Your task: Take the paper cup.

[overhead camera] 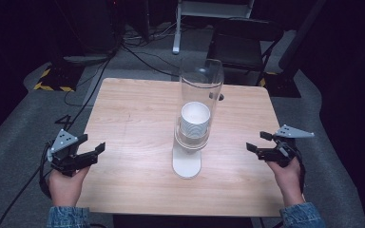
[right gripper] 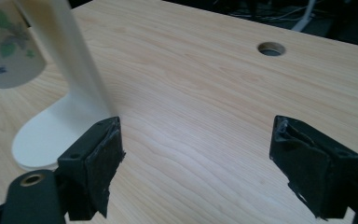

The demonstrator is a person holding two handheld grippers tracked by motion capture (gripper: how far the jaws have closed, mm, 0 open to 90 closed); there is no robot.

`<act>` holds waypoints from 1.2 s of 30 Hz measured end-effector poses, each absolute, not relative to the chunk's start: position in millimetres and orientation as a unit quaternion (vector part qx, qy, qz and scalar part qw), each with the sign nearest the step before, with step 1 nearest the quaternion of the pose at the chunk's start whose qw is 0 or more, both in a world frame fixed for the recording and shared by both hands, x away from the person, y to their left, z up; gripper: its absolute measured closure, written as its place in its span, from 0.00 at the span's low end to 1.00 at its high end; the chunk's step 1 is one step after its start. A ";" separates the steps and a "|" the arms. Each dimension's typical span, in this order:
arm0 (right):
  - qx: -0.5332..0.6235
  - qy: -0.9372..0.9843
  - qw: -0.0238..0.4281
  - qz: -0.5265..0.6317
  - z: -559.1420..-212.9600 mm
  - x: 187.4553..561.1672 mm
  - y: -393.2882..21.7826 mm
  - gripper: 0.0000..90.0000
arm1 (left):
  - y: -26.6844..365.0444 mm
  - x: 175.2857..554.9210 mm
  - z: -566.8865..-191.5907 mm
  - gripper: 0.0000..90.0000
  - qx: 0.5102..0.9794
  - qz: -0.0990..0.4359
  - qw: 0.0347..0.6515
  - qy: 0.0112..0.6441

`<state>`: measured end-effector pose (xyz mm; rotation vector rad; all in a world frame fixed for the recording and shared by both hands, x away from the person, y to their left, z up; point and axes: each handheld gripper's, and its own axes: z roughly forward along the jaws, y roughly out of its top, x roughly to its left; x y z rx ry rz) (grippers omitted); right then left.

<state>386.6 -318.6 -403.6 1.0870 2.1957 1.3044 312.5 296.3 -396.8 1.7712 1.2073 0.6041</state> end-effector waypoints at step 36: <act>0.214 0.813 0.080 0.535 -415.7 393.5 -150.8 0.19 | 296.3 291.7 -396.6 0.31 0.705 0.227 0.459 0.491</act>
